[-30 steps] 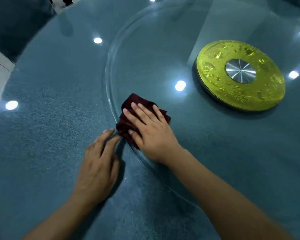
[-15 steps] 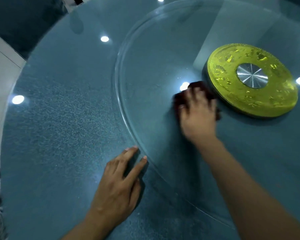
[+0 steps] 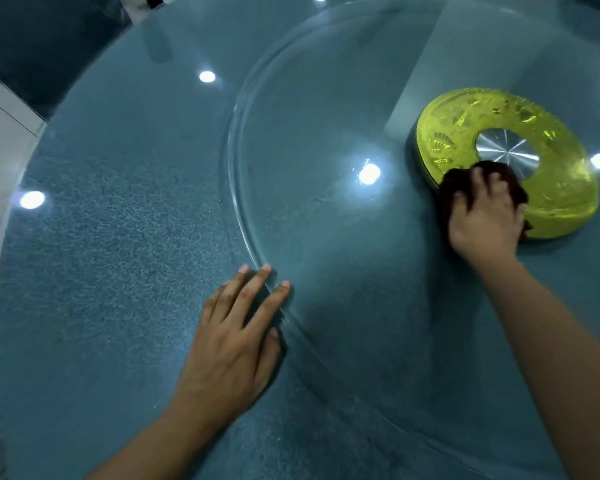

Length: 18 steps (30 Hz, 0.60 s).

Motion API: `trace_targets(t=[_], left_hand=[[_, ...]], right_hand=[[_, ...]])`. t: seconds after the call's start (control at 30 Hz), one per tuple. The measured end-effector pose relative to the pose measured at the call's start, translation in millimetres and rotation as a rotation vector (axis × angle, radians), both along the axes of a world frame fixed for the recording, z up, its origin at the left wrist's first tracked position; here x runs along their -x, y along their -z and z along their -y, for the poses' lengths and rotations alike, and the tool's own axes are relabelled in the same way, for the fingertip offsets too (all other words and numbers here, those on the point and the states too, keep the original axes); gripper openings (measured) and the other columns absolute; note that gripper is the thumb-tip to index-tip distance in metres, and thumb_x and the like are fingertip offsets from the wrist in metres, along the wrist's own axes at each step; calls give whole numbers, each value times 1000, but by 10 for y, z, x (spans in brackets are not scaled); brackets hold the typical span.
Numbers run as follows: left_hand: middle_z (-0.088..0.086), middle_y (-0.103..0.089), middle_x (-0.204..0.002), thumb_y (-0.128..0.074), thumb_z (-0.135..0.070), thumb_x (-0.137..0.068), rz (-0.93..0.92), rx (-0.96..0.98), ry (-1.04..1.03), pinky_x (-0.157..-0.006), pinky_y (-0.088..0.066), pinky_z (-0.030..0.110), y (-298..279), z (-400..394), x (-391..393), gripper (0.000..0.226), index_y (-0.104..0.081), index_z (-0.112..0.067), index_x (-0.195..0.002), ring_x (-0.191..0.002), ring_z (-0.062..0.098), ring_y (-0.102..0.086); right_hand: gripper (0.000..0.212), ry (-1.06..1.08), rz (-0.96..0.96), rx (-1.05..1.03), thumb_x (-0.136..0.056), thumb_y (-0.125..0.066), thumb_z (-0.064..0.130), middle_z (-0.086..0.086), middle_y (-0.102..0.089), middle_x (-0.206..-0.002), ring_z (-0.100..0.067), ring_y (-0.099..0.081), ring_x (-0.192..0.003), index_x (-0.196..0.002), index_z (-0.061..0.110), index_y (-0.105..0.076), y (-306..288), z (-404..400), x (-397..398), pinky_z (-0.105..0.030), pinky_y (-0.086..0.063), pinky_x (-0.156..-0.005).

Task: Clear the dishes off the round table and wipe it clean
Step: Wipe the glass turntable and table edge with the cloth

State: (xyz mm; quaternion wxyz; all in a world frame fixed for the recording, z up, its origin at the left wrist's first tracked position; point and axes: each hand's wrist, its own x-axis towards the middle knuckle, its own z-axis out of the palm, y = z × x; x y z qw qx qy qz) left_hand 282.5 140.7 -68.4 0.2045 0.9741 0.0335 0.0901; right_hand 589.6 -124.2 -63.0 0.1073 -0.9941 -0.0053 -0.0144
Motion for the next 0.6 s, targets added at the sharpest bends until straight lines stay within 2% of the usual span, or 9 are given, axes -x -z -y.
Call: trace_targets(t=[0.07,0.1,0.17,0.27,0.33,0.4,0.47,0.5,0.6], left_hand=[[5,-37,-161,-47,-29,-96,3,-6,16,-115,-34,52,18,25,19,55,-49,-22,-150,-152,28,-27],[6,-36,-161,-47,-28,-95,8,-2,25,-114,-35,52,34,62,50,56,-48,-21,-151,-152,28,-28],[6,-35,-162,-47,-25,-94,21,-9,38,-112,-38,52,82,137,117,58,-46,-20,-152,-150,30,-31],[9,-37,-161,-51,-23,-90,67,-45,65,-111,-39,52,146,192,177,60,-48,-18,-150,-148,32,-35],[11,-40,-159,-57,-21,-85,107,-66,88,-111,-39,51,175,220,206,63,-51,-17,-147,-145,34,-40],[12,-42,-157,-61,-21,-83,120,-81,111,-110,-39,50,179,258,228,64,-54,-18,-146,-143,34,-42],[13,-48,-152,-59,-21,-84,140,-72,129,-110,-40,51,164,296,231,59,-57,-19,-142,-140,35,-46],[14,-52,-148,-58,-21,-85,156,-55,136,-110,-40,51,149,316,218,55,-60,-19,-140,-138,35,-48],[14,-61,-135,-58,-20,-84,180,2,159,-113,-38,50,109,362,157,48,-68,-19,-131,-135,33,-50]], right_hand=[[64,126,-40,-10,-101,-27,46,-10,-13,-167,-25,-11,-154,-160,22,-19,-38,-80,-181,-56,-2,-123],[63,86,-35,4,-102,-28,45,-11,-14,-167,-26,-11,-154,-160,21,-19,-37,-250,-186,-56,-3,-122],[63,-201,25,19,-100,-27,46,-13,-22,-164,-28,-19,-152,-158,20,-27,-16,-761,-18,-55,-9,-122],[63,-790,68,-13,-96,-29,50,-8,-34,-161,-25,-28,-149,-153,25,-40,35,-1570,652,-51,-12,-122],[61,-1066,57,-9,-97,-31,51,-2,-31,-162,-19,-25,-151,-154,29,-36,22,-1848,1090,-48,-8,-124],[58,-1215,43,9,-100,-35,49,2,-27,-164,-14,-21,-152,-155,33,-31,30,-1828,1198,-44,-5,-125],[57,-1205,39,-3,-100,-37,48,2,-29,-163,-15,-23,-151,-155,33,-32,42,-1589,986,-45,-8,-125],[57,-1112,44,-10,-100,-36,48,0,-32,-162,-18,-26,-150,-154,32,-35,53,-1414,797,-49,-11,-124],[58,-524,101,-4,-99,-33,47,-7,-32,-161,-24,-26,-150,-154,29,-36,62,-693,60,-55,-15,-121]])
